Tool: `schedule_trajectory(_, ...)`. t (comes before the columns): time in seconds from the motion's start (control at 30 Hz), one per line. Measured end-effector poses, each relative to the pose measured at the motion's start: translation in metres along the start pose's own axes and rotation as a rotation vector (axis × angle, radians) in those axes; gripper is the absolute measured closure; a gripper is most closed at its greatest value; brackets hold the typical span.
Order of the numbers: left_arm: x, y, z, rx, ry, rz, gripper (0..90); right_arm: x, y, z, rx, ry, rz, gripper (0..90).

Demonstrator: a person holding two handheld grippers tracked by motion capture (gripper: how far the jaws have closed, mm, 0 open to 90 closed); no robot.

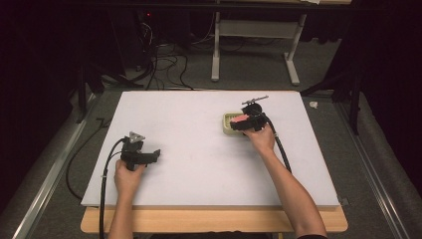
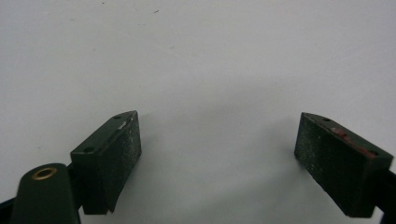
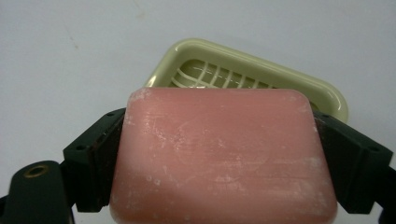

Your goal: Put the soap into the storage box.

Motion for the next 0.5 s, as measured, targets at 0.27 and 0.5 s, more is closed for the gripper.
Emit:
schedule_trajectory(0.27,0.0,0.0,0.0,0.0,0.0,0.0,15.1,-0.004,0.0,-0.001,-0.027,0.006,0.008,13.6)
schedule_trajectory(0.5,0.0,0.0,0.0,0.001,0.0,0.001,15.1,-0.011,0.003,-0.002,-0.036,0.04,0.009,13.5)
Point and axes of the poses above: each handheld gripper's, and its own axes: x roughly backward along the jaws, z roughly out of its underside, y roughly to its left, the point moved 10 cm from there along -x, roughly forward along the jaws, and after that the axes turned 14 degrees about -y, right-handed, at the moved point
